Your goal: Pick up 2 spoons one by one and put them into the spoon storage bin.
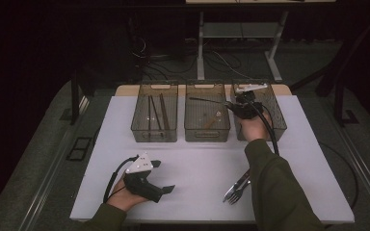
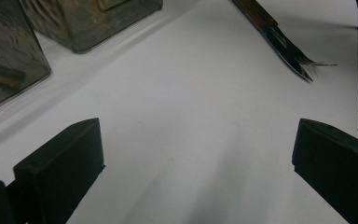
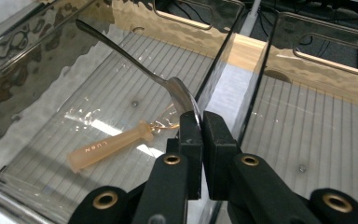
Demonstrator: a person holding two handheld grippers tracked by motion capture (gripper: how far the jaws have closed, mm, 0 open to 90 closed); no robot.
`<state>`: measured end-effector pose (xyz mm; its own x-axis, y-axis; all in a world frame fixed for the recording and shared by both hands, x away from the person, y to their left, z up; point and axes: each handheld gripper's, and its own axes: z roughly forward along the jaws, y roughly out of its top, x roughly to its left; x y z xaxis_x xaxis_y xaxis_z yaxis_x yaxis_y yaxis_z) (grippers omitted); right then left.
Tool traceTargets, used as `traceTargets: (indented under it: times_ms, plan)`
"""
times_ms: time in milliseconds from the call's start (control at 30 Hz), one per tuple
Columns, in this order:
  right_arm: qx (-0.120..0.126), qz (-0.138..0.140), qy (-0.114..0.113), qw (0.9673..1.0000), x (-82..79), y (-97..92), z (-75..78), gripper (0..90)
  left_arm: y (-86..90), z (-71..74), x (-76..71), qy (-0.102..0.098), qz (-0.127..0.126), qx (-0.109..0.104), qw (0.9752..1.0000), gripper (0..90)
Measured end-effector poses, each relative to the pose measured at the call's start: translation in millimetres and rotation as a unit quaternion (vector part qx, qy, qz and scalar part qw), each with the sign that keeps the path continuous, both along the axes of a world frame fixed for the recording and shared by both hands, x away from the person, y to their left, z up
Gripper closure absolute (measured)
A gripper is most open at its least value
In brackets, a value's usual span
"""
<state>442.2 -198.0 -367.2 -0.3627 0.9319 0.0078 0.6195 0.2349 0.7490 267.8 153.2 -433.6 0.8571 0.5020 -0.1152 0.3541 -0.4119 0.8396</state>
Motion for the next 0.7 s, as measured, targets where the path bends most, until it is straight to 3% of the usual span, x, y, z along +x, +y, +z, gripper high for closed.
traceTargets:
  times_ms: [200,333,500,700]
  plan:
    - [-0.013,-0.003,0.001,0.9999,5.1,11.4,-3.2,86.8,-0.6,0.0,-0.4,0.0,-0.001,0.002,1.0,0.7]
    - [-0.018,0.01,0.008,0.9997,6.4,17.7,-8.9,85.8,-1.0,0.0,-0.6,0.0,-0.003,0.002,1.0,0.7]
    - [-0.009,0.025,0.004,0.9996,5.6,21.9,-10.2,70.3,-0.8,0.0,-0.4,0.0,-0.001,0.001,1.0,0.8]
    - [0.009,0.034,0.006,0.9994,4.2,18.6,-7.8,60.4,-0.7,0.0,-0.2,-0.001,-0.001,0.002,1.0,0.7]
